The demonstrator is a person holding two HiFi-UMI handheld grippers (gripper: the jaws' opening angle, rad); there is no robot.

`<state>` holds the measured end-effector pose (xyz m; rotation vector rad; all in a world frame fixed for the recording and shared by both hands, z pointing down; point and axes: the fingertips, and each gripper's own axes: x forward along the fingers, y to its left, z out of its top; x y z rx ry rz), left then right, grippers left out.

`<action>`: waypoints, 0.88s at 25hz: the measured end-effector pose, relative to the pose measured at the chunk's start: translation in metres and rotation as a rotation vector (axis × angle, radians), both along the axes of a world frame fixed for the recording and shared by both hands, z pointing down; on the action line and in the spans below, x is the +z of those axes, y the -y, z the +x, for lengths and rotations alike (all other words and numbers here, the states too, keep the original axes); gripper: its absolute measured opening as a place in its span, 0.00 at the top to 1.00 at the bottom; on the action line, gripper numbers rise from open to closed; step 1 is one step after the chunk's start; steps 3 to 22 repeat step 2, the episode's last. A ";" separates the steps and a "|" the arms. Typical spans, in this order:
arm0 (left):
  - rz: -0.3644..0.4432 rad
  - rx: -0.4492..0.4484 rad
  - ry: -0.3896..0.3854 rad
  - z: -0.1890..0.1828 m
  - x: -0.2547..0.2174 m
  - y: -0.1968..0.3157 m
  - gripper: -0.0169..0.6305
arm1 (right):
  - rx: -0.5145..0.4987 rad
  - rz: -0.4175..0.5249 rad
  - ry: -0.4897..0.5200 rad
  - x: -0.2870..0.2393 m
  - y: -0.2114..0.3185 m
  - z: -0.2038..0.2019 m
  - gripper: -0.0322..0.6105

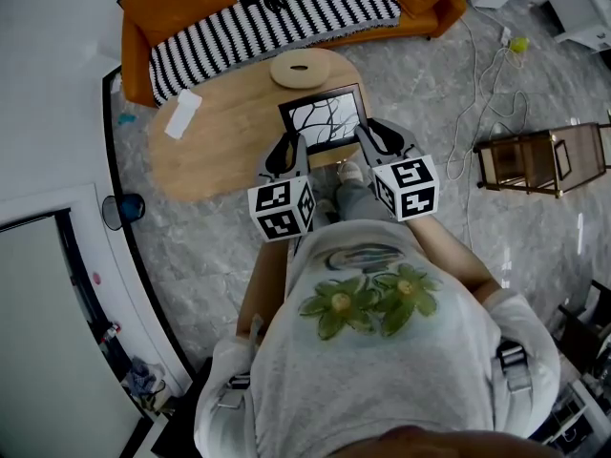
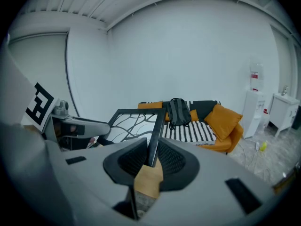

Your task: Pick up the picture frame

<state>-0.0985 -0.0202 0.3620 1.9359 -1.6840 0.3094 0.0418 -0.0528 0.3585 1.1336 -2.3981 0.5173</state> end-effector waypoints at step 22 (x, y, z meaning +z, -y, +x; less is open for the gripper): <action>0.001 -0.004 -0.004 -0.001 0.000 0.001 0.82 | -0.001 0.001 0.000 0.000 0.002 -0.001 0.83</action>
